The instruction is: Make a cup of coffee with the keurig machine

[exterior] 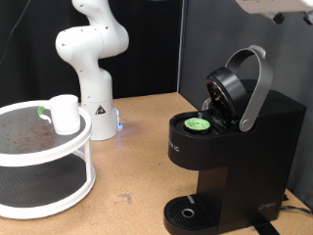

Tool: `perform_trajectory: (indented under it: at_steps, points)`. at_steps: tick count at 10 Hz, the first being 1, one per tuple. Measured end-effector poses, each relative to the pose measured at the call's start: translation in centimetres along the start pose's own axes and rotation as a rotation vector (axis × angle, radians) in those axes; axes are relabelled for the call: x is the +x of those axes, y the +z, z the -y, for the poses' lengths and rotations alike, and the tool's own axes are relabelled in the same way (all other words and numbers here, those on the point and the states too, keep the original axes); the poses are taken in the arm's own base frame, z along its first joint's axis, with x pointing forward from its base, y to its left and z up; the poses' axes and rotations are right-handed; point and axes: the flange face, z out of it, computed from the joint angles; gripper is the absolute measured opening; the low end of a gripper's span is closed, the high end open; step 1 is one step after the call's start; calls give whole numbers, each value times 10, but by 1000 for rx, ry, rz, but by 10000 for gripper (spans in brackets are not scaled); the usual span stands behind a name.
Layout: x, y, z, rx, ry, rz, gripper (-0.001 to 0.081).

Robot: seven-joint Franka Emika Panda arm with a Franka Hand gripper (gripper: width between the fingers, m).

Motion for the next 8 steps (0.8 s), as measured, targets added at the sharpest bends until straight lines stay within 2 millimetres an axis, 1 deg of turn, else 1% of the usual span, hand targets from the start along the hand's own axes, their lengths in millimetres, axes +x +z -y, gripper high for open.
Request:
perform_trajectory:
  at_steps: [2, 3, 4, 5, 6, 7, 8]
  points:
    - [2, 27, 4, 8, -7, 52, 803]
    - [1, 36, 4, 10, -12, 68, 803]
    - [-1, 41, 3, 2, -19, 75, 803]
    - [-3, 43, 1, -2, -24, 80, 706]
    - [-6, 44, 0, -2, -28, 86, 706]
    - [-10, 45, -3, -1, -30, 93, 571]
    - [-14, 45, -6, -1, -30, 101, 571]
